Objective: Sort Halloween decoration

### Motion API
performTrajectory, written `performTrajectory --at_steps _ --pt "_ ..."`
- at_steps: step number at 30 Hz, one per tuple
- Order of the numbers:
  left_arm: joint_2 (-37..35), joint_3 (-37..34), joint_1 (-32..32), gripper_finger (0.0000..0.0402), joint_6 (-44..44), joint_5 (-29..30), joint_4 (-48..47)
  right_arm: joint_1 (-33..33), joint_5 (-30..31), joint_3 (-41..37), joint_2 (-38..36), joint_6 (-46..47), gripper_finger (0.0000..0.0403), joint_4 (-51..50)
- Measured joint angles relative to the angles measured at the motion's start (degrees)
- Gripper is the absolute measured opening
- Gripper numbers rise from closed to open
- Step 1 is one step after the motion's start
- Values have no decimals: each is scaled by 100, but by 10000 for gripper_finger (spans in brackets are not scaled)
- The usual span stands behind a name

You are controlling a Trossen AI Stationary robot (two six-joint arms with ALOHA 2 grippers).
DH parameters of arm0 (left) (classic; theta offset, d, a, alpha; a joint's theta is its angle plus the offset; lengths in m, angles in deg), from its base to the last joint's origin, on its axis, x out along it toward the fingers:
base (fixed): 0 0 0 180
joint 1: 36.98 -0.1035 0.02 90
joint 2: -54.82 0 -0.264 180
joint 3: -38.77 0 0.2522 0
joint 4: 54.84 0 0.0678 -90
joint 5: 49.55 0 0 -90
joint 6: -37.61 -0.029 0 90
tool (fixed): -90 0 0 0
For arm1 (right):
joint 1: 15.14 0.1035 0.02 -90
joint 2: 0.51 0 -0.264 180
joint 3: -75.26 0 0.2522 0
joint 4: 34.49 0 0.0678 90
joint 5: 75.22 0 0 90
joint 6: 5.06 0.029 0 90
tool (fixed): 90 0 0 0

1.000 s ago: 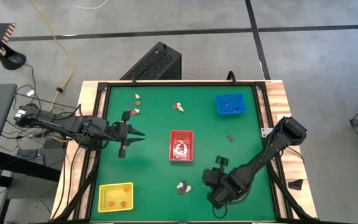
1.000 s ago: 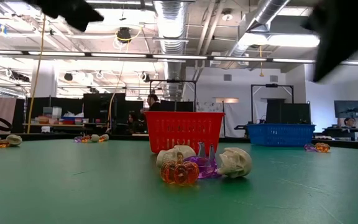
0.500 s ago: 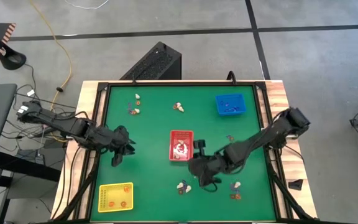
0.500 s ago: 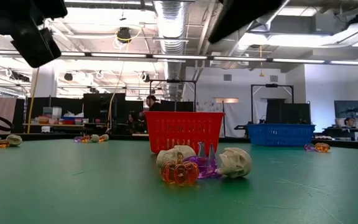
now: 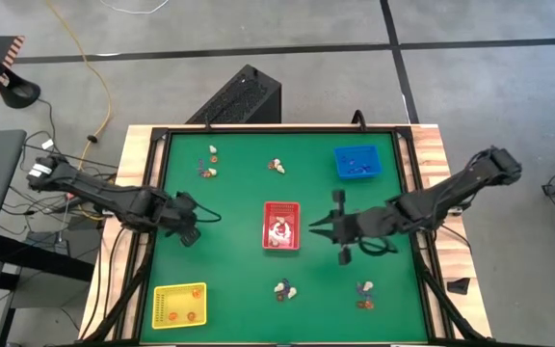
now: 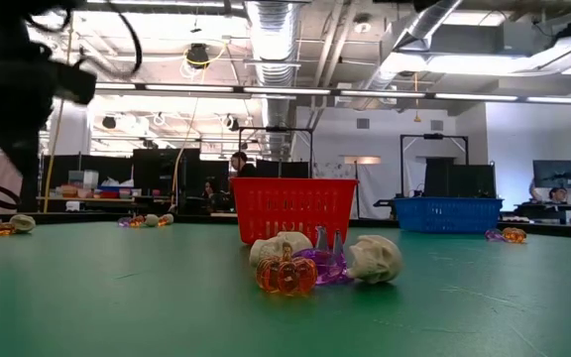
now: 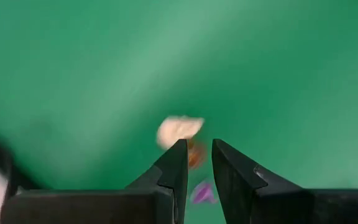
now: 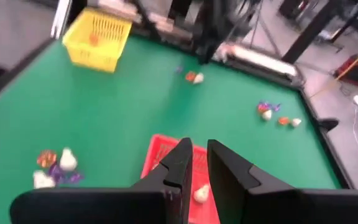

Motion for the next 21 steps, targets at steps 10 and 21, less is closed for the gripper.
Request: performTrajectory --at_steps 10,21 --pt "959 2 -128 85 -50 -507 -48 -8 -16 -374 -442 -44 81 158" --pt "1528 7 -128 156 -534 -600 329 7 -25 -371 -268 290 81 132"
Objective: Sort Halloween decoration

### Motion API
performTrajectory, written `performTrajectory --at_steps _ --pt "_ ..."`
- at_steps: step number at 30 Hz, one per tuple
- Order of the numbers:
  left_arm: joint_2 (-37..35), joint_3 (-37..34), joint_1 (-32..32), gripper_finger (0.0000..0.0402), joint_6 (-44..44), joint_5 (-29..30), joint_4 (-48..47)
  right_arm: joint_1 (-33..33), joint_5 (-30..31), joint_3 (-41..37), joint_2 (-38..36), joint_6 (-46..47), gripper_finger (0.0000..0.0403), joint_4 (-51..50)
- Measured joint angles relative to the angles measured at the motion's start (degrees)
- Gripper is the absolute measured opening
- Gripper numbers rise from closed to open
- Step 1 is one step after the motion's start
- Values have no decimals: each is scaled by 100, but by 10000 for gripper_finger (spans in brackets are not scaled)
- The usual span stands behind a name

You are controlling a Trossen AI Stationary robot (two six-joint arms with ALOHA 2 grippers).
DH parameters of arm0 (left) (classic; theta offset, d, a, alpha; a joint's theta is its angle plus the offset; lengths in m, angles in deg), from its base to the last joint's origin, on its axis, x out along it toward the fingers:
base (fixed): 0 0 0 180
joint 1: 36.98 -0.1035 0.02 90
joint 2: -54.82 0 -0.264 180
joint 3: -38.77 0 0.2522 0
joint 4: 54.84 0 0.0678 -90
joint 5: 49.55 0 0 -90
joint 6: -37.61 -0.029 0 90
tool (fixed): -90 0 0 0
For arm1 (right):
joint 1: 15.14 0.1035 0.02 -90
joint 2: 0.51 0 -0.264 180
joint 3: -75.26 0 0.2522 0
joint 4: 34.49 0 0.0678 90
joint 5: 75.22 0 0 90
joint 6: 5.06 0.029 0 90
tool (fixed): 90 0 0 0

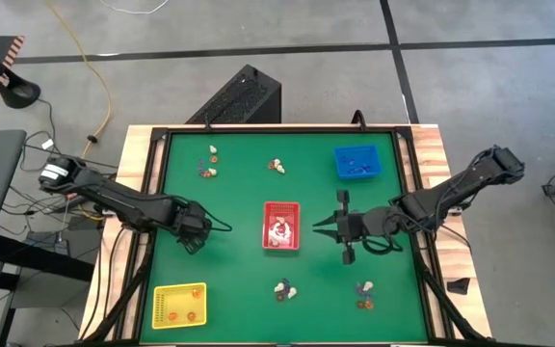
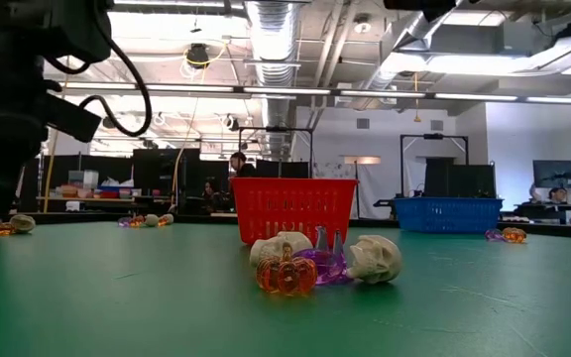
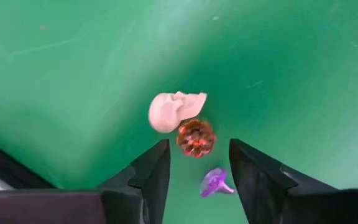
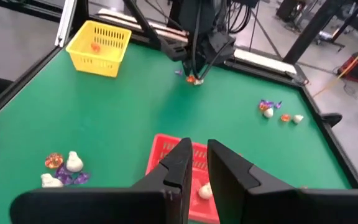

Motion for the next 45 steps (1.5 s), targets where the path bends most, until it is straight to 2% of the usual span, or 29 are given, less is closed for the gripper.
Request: performTrajectory --at_steps 11,16,20,24,30,36,41,45 --pt "611 -1 2 170 -257 177 115 195 -8 -1 119 539 81 -209" --pt "873 15 0 169 -580 -70 297 295 -6 -1 119 662 81 -231" --pt "969 17 -3 157 -631 -159 286 337 1 -1 119 669 81 -231" --pt "972 11 -7 126 -720 -256 303 334 4 -1 119 679 81 -229" --pt "930 53 -4 79 -792 -215 107 332 6 -1 119 636 81 -231" --pt "666 464 19 84 -866 -365 -665 273 6 1 119 616 81 -263" --pt "198 857 296 92 -869 -759 -469 191 9 1 119 615 81 -286" --pt "-61 1018 901 85 -759 -1329 381 160 9 1 119 616 81 -290"
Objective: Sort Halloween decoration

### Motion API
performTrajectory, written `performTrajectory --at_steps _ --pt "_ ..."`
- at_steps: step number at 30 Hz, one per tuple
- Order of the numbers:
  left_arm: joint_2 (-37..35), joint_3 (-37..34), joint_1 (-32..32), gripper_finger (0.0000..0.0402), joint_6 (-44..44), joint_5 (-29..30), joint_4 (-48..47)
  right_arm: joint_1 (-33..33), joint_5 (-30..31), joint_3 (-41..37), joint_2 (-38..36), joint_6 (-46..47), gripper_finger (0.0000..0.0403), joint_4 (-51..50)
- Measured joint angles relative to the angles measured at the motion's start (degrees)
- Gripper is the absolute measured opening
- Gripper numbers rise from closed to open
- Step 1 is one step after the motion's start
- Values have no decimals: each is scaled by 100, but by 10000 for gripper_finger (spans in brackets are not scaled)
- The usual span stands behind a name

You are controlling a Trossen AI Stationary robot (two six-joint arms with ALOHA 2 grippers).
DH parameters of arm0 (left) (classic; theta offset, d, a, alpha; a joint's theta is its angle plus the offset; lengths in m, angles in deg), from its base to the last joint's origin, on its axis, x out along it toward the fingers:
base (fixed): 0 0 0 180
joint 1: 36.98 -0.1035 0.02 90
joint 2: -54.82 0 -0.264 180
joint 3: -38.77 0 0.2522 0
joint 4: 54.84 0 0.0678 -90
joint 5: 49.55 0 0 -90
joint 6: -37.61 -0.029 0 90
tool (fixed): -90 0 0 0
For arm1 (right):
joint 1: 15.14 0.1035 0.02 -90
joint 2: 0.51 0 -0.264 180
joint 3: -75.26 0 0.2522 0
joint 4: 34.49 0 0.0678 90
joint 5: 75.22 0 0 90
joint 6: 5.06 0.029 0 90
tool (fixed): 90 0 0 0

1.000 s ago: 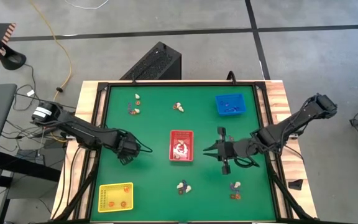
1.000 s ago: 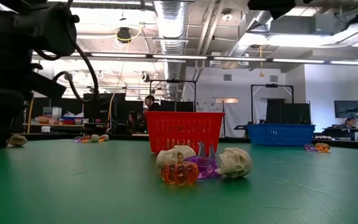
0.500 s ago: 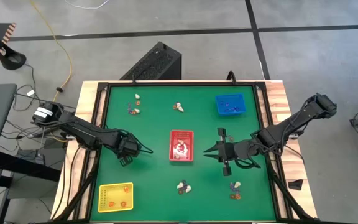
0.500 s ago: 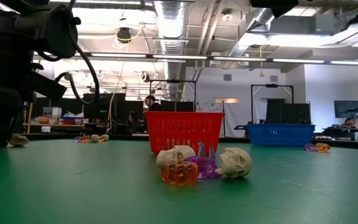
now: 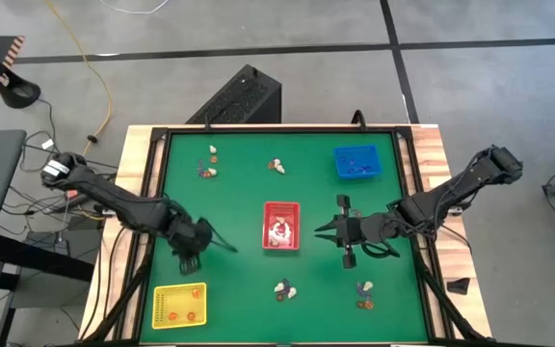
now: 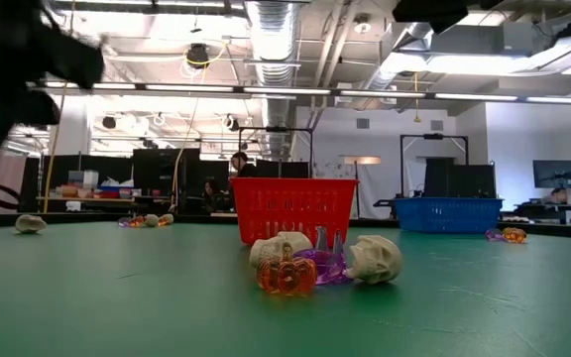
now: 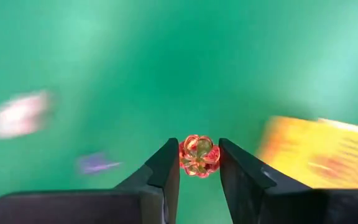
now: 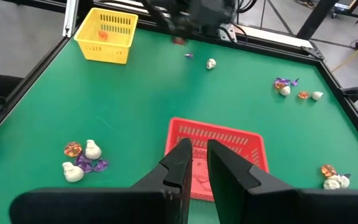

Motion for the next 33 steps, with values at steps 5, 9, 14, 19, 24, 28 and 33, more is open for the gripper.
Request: performTrajectory --at_steps 5,9,14,19,24,28,33 --pt "-43 5 1127 84 931 -511 1330 4 0 0 0 -5 81 -25" --pt "188 5 1960 90 1558 -388 2073 2 2 0 0 -119 81 -22" --pt "639 5 2508 105 1934 215 2454 2 2 0 0 -279 81 2" --pt "992 3 2497 125 2052 242 2306 -38 2 0 0 -572 81 82" --pt "1085 3 2371 139 2077 -113 2325 -254 0 0 0 -679 81 78" --pt "1023 3 2080 142 2079 -752 2388 -488 0 0 0 -713 81 74" --pt "1017 3 1610 142 1714 -1362 2956 -714 0 0 0 -703 81 71"
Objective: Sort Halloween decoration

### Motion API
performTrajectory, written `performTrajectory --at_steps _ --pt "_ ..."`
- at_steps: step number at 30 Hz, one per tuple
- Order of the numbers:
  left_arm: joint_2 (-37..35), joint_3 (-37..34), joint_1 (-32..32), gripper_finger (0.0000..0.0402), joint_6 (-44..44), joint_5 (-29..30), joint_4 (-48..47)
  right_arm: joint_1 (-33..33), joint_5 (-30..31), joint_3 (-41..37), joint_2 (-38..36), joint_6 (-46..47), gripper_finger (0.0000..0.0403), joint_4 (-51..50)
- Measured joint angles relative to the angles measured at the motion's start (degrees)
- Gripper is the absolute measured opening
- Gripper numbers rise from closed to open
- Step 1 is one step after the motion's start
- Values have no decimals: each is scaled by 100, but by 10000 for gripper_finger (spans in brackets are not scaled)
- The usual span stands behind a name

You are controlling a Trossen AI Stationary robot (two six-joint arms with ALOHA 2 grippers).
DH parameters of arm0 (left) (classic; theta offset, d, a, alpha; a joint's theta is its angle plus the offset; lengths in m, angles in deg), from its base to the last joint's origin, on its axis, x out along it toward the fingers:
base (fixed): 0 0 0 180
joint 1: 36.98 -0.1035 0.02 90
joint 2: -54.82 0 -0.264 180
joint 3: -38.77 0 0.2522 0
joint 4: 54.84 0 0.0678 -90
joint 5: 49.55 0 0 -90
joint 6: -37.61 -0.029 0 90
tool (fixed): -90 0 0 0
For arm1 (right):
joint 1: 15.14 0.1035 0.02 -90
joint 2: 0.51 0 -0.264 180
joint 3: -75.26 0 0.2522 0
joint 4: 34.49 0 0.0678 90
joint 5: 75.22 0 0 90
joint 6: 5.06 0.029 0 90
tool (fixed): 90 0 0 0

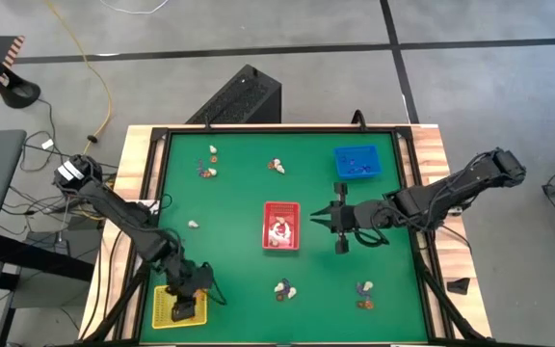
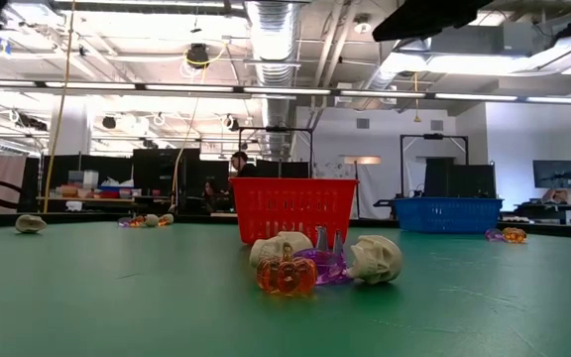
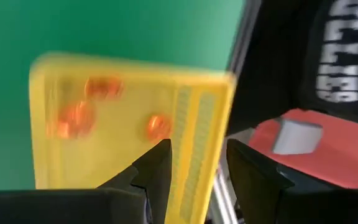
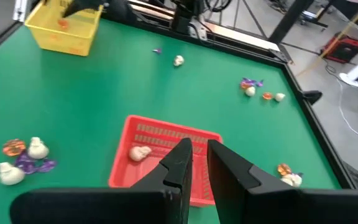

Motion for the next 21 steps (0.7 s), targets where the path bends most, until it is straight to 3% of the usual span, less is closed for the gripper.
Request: performTrajectory --at_steps 9,13,18,21 --pt "0 9 -1303 137 -2531 704 -449 -185 -2 2 0 249 81 -7" --pt "-194 11 -1924 137 -3526 1397 -851 -185 -4 2 -2 253 81 -10" --pt "-328 7 -2562 137 -3742 2598 -3084 -178 -9 2 -2 255 81 -59" --pt "-330 -106 -2841 137 -3862 2816 -3934 -178 -18 2 -2 257 81 -84"
